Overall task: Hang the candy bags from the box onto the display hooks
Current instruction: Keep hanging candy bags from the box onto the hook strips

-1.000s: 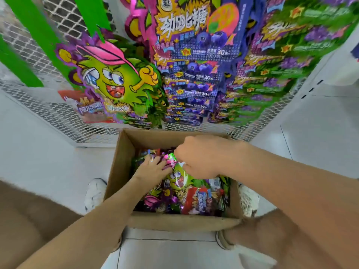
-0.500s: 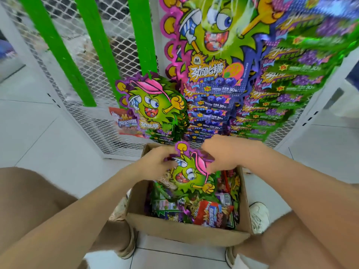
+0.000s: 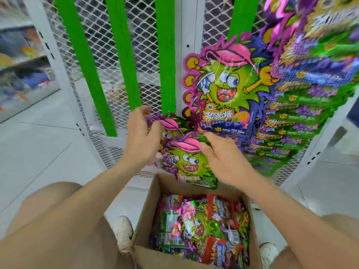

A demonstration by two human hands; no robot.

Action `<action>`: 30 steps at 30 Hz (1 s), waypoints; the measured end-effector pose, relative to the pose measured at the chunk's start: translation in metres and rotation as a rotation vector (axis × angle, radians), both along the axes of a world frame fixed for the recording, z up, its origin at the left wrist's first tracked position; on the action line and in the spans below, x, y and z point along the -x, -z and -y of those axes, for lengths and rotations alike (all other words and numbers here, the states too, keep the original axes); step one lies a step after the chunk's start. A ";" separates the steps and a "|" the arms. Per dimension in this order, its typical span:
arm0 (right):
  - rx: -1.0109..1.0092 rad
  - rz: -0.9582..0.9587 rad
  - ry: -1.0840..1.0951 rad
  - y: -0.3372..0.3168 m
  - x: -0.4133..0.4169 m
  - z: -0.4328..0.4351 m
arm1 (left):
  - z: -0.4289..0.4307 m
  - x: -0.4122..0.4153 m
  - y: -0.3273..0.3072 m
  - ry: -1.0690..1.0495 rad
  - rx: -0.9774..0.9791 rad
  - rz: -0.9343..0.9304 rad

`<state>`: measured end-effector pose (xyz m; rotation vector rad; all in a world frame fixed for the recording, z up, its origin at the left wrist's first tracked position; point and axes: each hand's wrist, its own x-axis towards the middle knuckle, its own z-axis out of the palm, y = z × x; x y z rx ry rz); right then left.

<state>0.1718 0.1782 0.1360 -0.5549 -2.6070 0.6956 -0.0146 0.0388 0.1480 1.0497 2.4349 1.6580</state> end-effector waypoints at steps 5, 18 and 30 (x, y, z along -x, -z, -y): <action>-0.146 -0.217 0.103 -0.002 0.017 0.001 | -0.027 0.014 -0.027 0.116 -0.015 0.103; -0.101 -0.521 0.142 -0.034 0.062 0.019 | 0.000 0.010 -0.066 0.189 -0.019 0.255; -0.154 -0.615 0.232 -0.049 0.073 0.030 | 0.014 0.020 -0.077 0.413 0.058 0.099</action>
